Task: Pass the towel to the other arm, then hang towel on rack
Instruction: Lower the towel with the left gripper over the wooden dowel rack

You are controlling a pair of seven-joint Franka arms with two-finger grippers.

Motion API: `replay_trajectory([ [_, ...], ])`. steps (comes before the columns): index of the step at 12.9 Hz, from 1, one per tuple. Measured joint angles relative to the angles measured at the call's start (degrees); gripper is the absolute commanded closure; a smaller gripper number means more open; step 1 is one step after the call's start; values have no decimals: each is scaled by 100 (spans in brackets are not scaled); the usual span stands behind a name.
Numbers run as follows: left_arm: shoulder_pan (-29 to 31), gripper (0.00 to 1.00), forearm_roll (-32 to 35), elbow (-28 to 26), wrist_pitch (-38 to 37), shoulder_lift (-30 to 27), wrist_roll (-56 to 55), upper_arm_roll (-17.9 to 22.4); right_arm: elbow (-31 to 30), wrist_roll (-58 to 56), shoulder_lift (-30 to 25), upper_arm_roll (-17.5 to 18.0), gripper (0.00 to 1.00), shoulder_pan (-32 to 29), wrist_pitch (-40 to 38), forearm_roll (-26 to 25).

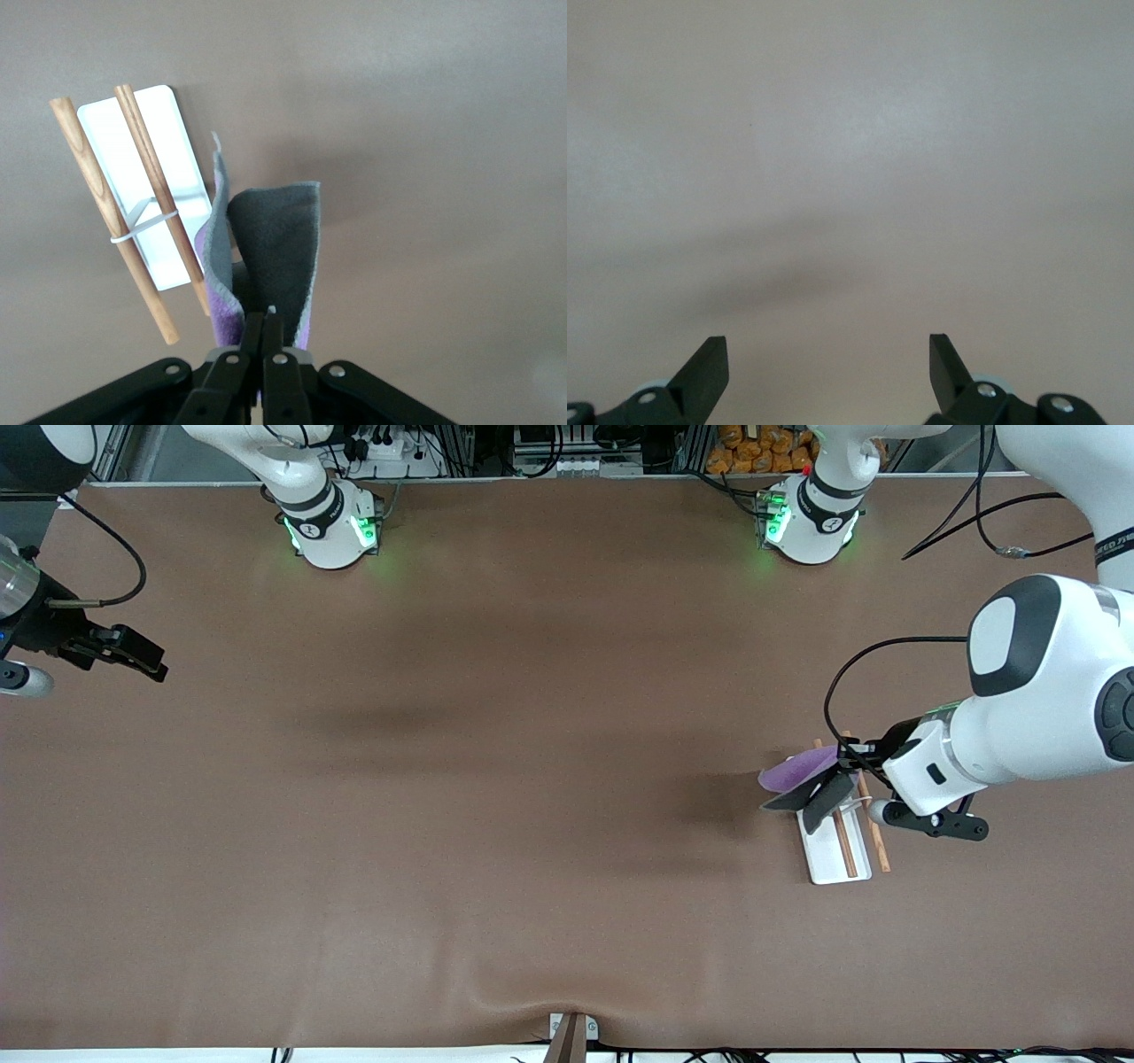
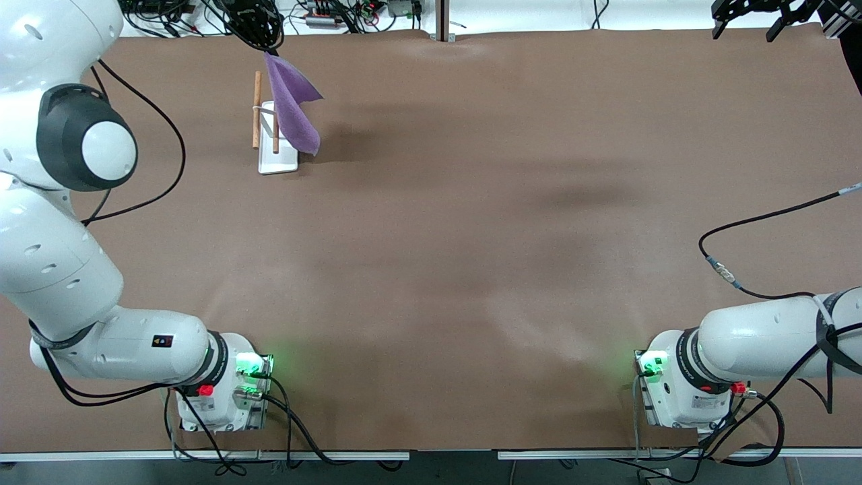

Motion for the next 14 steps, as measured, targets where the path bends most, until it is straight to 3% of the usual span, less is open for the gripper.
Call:
replay_trajectory([
  [6,268,100,14,27,69,44,419,77,1004,-8,614,6,0,-2,-837,0],
  [9,875,100,17,4,65,50,1224,95,1091,-20,712,5,0,-3,-842,0],
  [14,1457,100,18,-87,55,227,1642,99,1126,-26,713,-1,0,-7,-842,0],
])
